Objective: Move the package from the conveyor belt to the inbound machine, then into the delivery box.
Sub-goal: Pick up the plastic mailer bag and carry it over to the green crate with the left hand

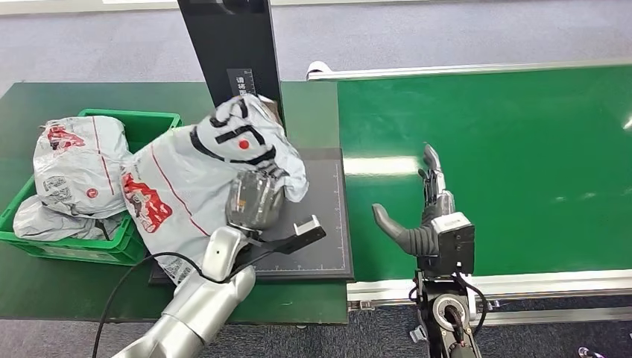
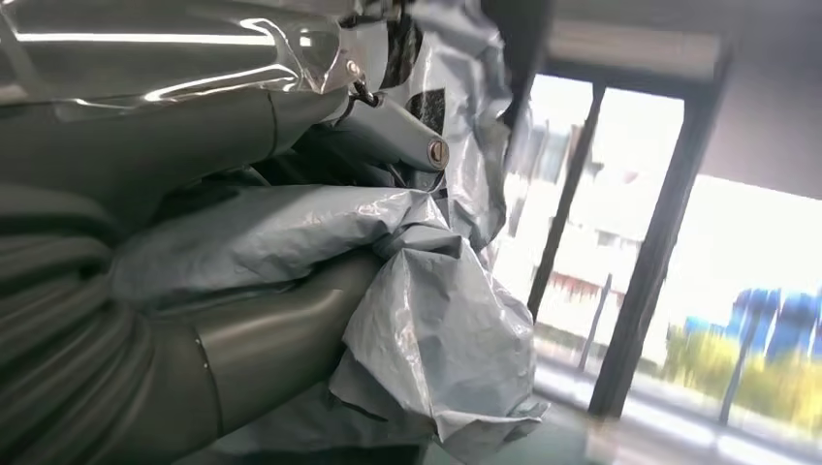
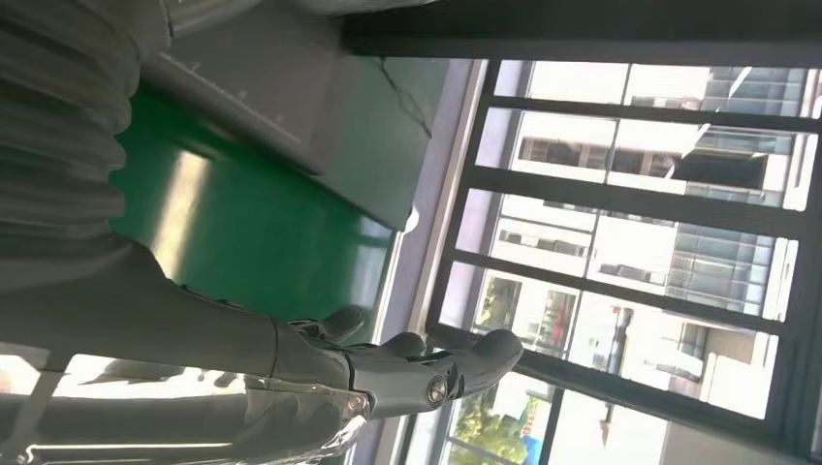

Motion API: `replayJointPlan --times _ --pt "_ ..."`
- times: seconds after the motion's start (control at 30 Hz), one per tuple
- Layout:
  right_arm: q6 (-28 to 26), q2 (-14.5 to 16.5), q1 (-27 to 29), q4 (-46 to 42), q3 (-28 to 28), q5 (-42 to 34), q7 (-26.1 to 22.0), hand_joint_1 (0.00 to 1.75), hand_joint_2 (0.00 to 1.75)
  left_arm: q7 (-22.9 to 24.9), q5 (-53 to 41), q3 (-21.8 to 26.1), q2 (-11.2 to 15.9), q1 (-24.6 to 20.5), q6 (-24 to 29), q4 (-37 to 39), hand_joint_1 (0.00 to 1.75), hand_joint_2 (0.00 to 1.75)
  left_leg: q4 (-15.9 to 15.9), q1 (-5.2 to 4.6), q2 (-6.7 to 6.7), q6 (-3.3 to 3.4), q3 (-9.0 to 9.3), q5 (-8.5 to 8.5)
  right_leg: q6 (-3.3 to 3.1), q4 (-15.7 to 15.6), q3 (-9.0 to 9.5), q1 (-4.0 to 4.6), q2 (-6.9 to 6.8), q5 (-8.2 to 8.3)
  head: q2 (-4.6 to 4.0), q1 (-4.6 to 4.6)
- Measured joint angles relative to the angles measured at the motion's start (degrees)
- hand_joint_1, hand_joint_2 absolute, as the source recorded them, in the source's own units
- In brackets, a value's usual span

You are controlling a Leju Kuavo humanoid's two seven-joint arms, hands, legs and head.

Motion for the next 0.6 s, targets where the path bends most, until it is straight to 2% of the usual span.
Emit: replayJointPlan --times 0.13,0.3,0.47,0.6 --pt "-1.0 -0.46 1.99 -0.04 -0.84 -0.41 -1.23 0.0 1.75 0.03 -0.37 0.22 3.59 1.19 0.44 -16.69 1.75 1.75 -0.01 0.03 -0.01 0.0 -0.03 0.0 -0.02 0.0 -0.02 0.05 0.0 -0.02 -0.01 0.01" --pt "-1.9 -0.83 4.4 -1.12 -1.59 -0.77 -1.95 0.0 1.75 0.03 -3.44 1.3 7.29 1.2 3.25 -28.81 1.75 1.75 -0.02 0.03 -0.01 0.0 -0.02 0.01 -0.02 0.0 0.01 0.04 0.0 -0.01 -0.01 0.02" --pt "-2.49 -0.99 6.69 -2.99 -2.04 -0.89 -2.05 0.0 1.75 2.47 -5.4 5.05 10.74 -1.5 2.39 -32.99 1.75 1.75 -0.01 0.03 -0.01 -0.01 0.0 0.01 -0.02 0.0 0.0 0.04 0.0 -0.01 0.0 0.01" --pt "-2.15 -1.02 7.09 -3.81 -2.12 -0.89 -2.05 0.0 1.75 3.5 -3.92 8.26 12.65 -6.04 0.39 -28.72 1.75 1.75 -0.01 0.03 0.0 -0.01 0.05 0.03 -0.03 0.01 0.03 0.05 0.0 -0.01 0.0 0.0"
